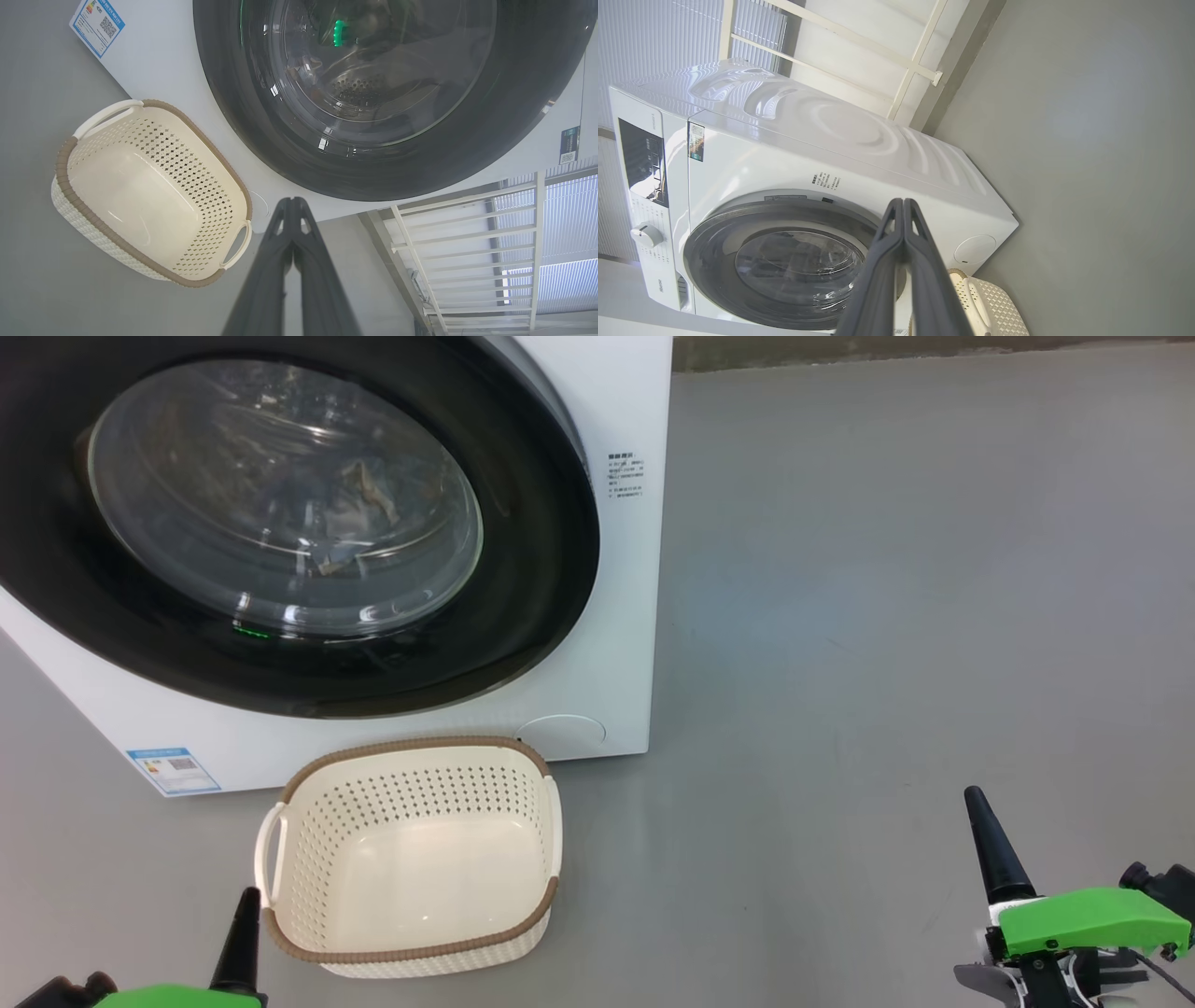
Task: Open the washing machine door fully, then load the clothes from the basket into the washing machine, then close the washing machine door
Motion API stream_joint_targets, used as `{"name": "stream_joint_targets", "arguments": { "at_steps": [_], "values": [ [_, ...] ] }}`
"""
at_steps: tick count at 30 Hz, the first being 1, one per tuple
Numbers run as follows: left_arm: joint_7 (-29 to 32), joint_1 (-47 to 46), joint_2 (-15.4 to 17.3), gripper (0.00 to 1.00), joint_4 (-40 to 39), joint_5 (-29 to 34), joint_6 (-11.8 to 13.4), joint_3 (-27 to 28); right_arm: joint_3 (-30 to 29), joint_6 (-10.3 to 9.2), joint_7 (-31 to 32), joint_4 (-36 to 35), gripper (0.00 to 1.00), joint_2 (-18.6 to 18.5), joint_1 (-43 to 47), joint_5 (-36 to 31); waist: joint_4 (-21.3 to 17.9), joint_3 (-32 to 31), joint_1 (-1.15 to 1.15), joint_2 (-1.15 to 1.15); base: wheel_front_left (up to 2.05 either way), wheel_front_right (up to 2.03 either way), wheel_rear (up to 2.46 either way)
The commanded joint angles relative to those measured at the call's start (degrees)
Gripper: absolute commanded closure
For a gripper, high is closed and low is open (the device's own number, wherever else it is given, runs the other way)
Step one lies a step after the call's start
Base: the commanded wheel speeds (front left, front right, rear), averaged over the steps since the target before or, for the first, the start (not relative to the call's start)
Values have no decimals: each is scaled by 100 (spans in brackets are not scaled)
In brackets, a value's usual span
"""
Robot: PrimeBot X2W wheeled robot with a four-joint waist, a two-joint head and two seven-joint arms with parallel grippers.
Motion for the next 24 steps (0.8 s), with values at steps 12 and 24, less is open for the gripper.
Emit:
{"name": "stream_joint_targets", "arguments": {
  "at_steps": [12, 24],
  "values": [
    [264, -285, 25, 100, -208, -870, -9, 224, 37, -5, 253, -290, 100, 18, 75, 863, 24, -65, 0, 0, 0, 0, 0],
    [448, -321, -15, 100, -244, -1528, -10, 269, 1, -6, 439, -379, 100, 36, 116, 1488, 43, -118, 0, 0, 0, 0, 0]
  ]
}}
